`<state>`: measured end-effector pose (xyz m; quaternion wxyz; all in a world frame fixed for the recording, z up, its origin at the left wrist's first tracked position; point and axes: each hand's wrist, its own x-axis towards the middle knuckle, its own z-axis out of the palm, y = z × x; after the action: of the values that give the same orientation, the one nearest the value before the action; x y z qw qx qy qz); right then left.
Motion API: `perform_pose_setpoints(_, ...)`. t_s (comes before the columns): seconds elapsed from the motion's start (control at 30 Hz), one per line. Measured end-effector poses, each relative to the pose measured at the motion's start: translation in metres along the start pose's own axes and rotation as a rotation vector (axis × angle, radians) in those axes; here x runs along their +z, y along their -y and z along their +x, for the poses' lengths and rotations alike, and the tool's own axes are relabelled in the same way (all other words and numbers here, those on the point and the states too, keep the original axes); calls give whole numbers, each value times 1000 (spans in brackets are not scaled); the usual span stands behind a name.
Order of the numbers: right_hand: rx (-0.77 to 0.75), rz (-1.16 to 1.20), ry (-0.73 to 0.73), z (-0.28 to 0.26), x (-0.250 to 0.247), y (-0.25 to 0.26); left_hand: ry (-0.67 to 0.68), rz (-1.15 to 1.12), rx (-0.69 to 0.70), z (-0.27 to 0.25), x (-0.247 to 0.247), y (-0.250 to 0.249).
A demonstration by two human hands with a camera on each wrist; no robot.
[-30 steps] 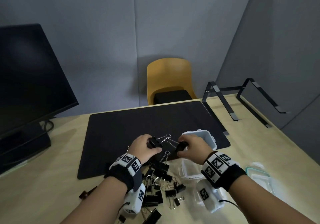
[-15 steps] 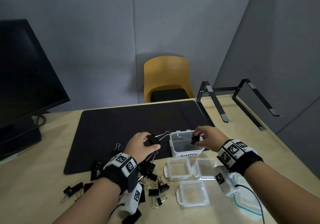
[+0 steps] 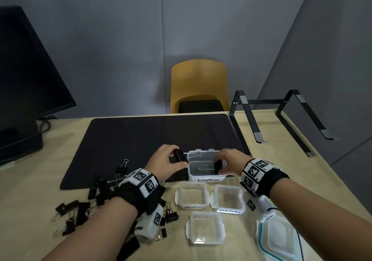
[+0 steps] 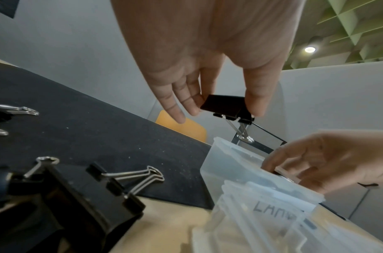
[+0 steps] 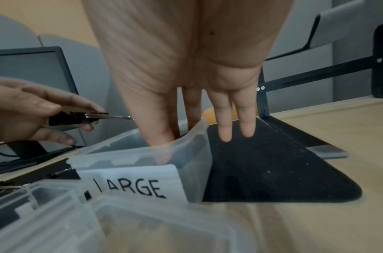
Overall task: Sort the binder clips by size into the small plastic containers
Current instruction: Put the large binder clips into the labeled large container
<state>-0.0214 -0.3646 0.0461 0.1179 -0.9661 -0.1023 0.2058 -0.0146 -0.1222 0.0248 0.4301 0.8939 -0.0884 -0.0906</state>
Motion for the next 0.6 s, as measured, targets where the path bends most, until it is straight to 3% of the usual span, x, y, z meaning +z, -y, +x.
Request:
perform_pose_setpoints(0.4, -8, -153, 182, 22, 3, -4, 70, 21, 26, 9, 21, -3)
perform_pose_setpoints(0.5, -39, -163, 156, 20, 2, -6, 71, 41, 19, 8, 20, -2)
perform_pose_setpoints(0.6, -82, -118, 36, 13, -5, -11, 66, 46, 24, 8, 19, -2)
